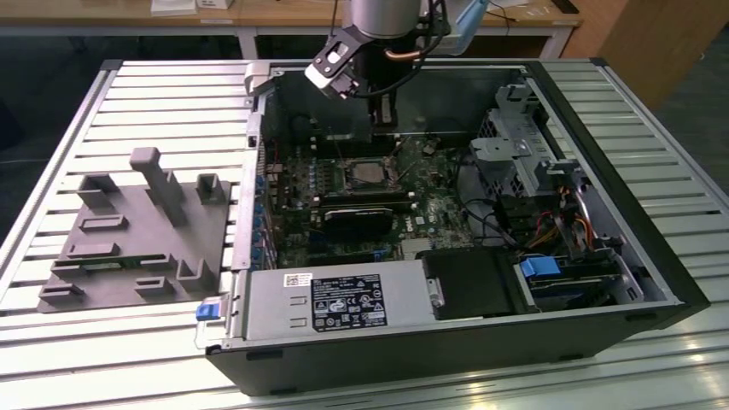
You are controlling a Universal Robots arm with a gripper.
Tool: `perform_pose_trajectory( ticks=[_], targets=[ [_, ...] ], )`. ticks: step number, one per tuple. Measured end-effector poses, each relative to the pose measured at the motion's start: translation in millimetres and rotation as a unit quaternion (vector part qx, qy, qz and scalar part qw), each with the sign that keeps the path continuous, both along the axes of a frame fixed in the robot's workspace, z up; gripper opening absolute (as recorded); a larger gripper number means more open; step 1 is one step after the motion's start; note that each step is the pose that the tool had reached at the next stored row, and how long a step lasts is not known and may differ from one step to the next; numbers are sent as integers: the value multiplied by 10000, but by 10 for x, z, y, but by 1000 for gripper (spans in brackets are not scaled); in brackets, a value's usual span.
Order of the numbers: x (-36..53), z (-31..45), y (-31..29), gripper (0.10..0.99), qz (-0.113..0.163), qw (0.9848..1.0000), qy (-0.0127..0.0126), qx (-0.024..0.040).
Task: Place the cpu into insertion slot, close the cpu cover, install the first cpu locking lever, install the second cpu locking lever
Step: 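Close the cpu cover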
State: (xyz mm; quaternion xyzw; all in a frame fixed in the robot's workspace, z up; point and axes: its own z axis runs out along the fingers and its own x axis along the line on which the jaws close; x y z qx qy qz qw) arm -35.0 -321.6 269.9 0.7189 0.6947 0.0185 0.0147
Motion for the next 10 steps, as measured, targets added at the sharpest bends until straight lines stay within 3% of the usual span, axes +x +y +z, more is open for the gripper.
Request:
perform_pose_trajectory(
  ticks=[10],
  targets=[
    [230, 0, 0, 102, 0, 10000, 2, 1]
  ],
)
